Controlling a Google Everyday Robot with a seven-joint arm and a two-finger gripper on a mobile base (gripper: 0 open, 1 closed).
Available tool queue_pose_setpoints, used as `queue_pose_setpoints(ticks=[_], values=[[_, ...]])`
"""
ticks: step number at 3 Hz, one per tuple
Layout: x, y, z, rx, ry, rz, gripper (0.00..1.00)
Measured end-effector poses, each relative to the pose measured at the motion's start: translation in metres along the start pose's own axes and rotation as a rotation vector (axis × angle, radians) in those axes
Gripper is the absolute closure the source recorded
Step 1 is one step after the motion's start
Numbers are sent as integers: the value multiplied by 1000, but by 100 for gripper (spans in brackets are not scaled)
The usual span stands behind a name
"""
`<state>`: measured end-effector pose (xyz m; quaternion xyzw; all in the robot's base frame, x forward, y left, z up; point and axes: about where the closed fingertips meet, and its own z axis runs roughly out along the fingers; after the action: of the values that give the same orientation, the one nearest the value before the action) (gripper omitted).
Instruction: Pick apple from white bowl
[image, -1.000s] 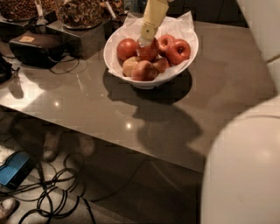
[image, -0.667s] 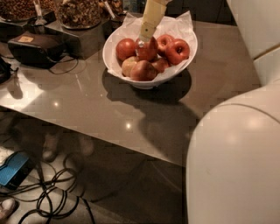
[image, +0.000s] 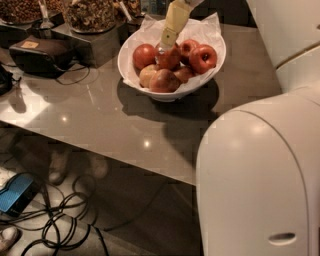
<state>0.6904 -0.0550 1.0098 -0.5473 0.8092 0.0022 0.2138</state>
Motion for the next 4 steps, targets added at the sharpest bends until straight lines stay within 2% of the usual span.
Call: queue_pose_setpoints(ticks=[1, 2, 3, 4], values=[[4, -4, 12, -14, 13, 22, 12], [8, -2, 25, -41, 26, 36, 30], [9, -1, 33, -58, 35, 43, 27], [11, 1, 40, -73, 43, 45, 29]])
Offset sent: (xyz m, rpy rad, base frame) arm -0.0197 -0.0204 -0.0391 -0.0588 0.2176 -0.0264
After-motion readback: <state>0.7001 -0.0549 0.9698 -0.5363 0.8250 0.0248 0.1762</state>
